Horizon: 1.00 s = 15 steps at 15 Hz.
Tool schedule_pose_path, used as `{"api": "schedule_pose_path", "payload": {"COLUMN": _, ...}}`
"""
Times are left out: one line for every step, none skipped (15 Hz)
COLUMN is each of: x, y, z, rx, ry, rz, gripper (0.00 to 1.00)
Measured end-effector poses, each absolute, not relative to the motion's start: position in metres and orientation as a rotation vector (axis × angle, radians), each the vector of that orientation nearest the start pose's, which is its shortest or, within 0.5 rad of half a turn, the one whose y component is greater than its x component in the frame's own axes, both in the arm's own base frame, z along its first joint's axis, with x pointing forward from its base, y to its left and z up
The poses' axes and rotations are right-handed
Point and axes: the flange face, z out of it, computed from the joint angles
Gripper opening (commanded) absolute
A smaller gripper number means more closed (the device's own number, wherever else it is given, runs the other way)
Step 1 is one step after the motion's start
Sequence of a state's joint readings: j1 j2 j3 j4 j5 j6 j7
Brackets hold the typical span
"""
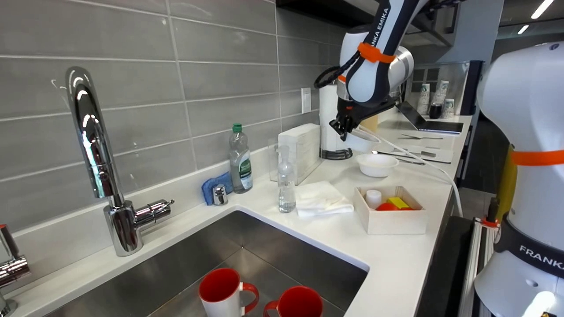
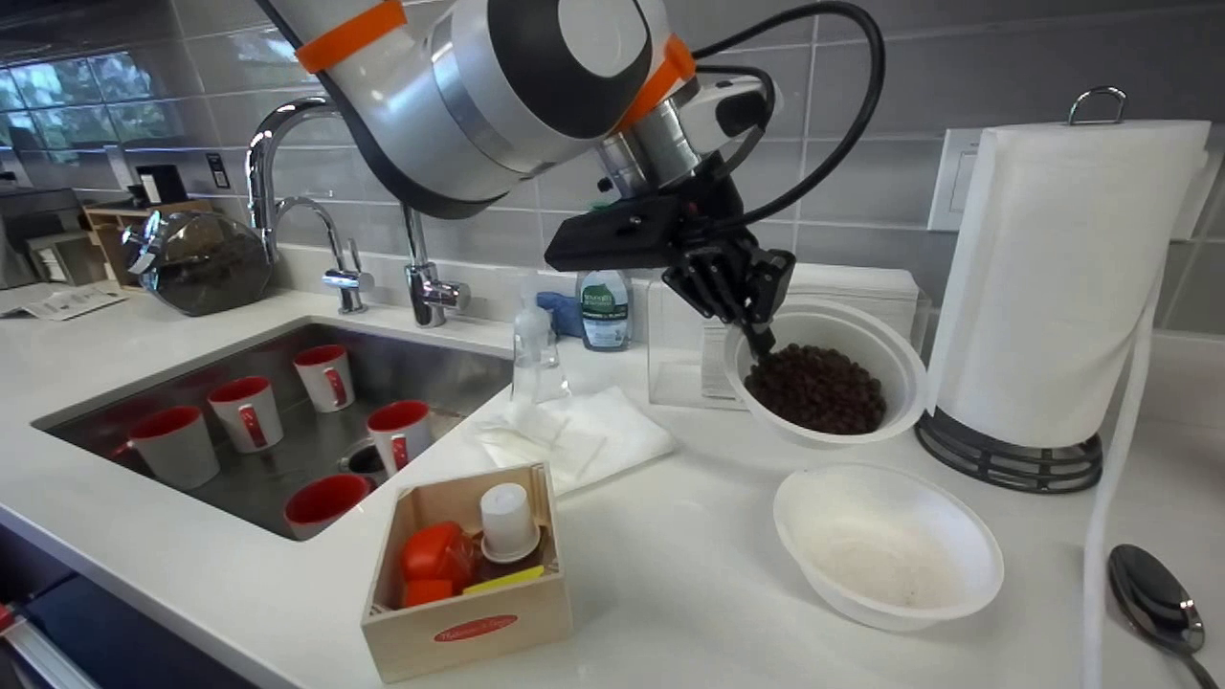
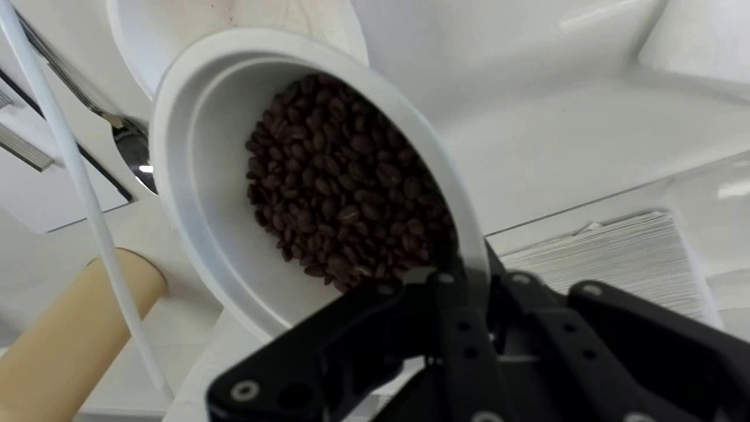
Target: Move some objects from the bowl on the left into the bowl on the right
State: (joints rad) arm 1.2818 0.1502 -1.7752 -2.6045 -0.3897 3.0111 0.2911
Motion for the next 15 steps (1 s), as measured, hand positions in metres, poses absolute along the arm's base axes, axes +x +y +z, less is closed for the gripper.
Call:
{"api": "schedule_pose_path", "payload": {"x": 0.42, "y": -0.211, "z": 0.307, "rx": -3.312, "ry": 0.679, "rz": -0.647, "gripper": 0.0}}
{"api": "schedule_pose_path", "payload": {"x": 0.416, "y": -0.22, "z": 0.308, "rx": -3.288, "ry": 0.722, "rz": -0.649, "gripper": 0.0}}
{"api": "schedule_pose_path", "payload": {"x": 0.412, "y": -0.229, "z": 0.308, "rx": -3.263, "ry": 0.762, "rz": -0.65, "gripper": 0.0}}
{"api": "schedule_pose_path", "payload": {"x": 0.408, "y": -0.237, "z": 0.308, "rx": -3.238, "ry": 0.794, "rz": -0.65, "gripper": 0.0}}
{"api": "schedule_pose_path", "payload": {"x": 0.406, "y": -0.244, "z": 0.307, "rx": -3.211, "ry": 0.821, "rz": -0.65, "gripper": 0.0}}
{"api": "schedule_pose_path", "payload": {"x": 0.404, "y": -0.25, "z": 0.306, "rx": -3.181, "ry": 0.845, "rz": -0.65, "gripper": 0.0}}
{"api": "schedule_pose_path", "payload": {"x": 0.404, "y": -0.254, "z": 0.305, "rx": -3.145, "ry": 0.865, "rz": -0.653, "gripper": 0.0}}
{"api": "schedule_pose_path", "payload": {"x": 0.406, "y": -0.256, "z": 0.306, "rx": -3.112, "ry": 0.874, "rz": -0.662, "gripper": 0.0}}
{"api": "schedule_pose_path", "payload": {"x": 0.408, "y": -0.259, "z": 0.308, "rx": -3.082, "ry": 0.878, "rz": -0.679, "gripper": 0.0}}
{"api": "schedule_pose_path", "payload": {"x": 0.41, "y": -0.261, "z": 0.312, "rx": -3.059, "ry": 0.877, "rz": -0.697, "gripper": 0.0}}
{"api": "schedule_pose_path", "payload": {"x": 0.412, "y": -0.264, "z": 0.314, "rx": -3.037, "ry": 0.882, "rz": -0.712, "gripper": 0.0}}
{"api": "schedule_pose_path", "payload": {"x": 0.412, "y": -0.267, "z": 0.316, "rx": -3.014, "ry": 0.889, "rz": -0.726, "gripper": 0.0}}
{"api": "schedule_pose_path", "payload": {"x": 0.413, "y": -0.27, "z": 0.319, "rx": -2.988, "ry": 0.897, "rz": -0.741, "gripper": 0.0}}
{"api": "schedule_pose_path", "payload": {"x": 0.412, "y": -0.273, "z": 0.321, "rx": -2.965, "ry": 0.904, "rz": -0.754, "gripper": 0.0}}
{"api": "schedule_pose_path", "payload": {"x": 0.411, "y": -0.276, "z": 0.324, "rx": -2.943, "ry": 0.907, "rz": -0.765, "gripper": 0.0}}
